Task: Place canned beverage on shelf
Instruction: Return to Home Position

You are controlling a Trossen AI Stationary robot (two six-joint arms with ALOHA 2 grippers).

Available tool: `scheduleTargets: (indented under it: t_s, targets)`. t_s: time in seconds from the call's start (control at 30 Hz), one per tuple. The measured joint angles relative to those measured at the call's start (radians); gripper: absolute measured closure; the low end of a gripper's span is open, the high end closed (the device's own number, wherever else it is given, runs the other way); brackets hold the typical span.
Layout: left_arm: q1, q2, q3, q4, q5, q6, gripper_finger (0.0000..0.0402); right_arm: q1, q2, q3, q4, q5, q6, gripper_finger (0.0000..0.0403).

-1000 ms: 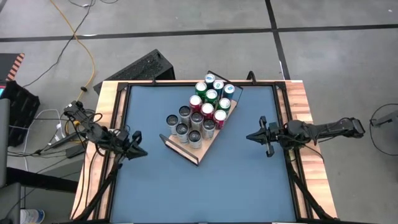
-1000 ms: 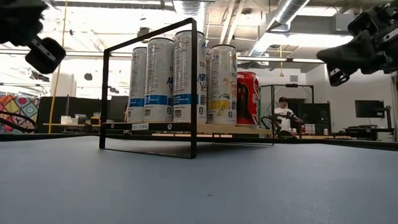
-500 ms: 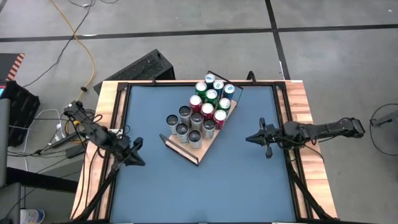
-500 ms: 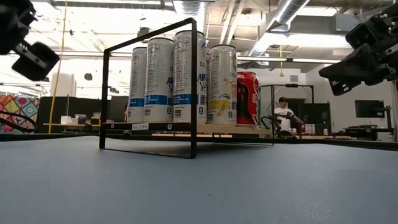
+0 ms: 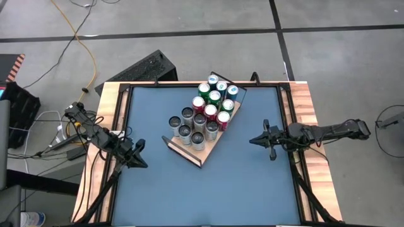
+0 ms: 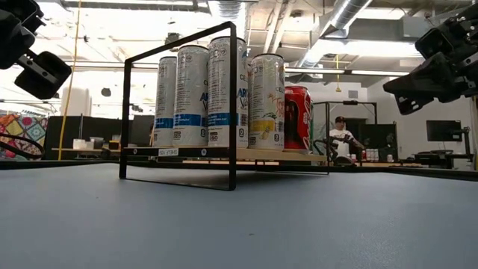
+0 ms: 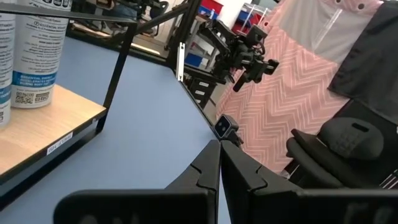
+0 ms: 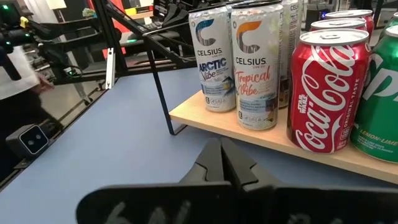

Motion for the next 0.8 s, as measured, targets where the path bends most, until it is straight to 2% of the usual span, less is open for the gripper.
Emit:
scheduleTargets:
  t_s: [0.8]
  targets:
    - [0.000,0.000,0.003,-0.005,-0.002,-0.003,0.0401,0.000,0.000,0.000,0.000,0.000,0.000,0.0403]
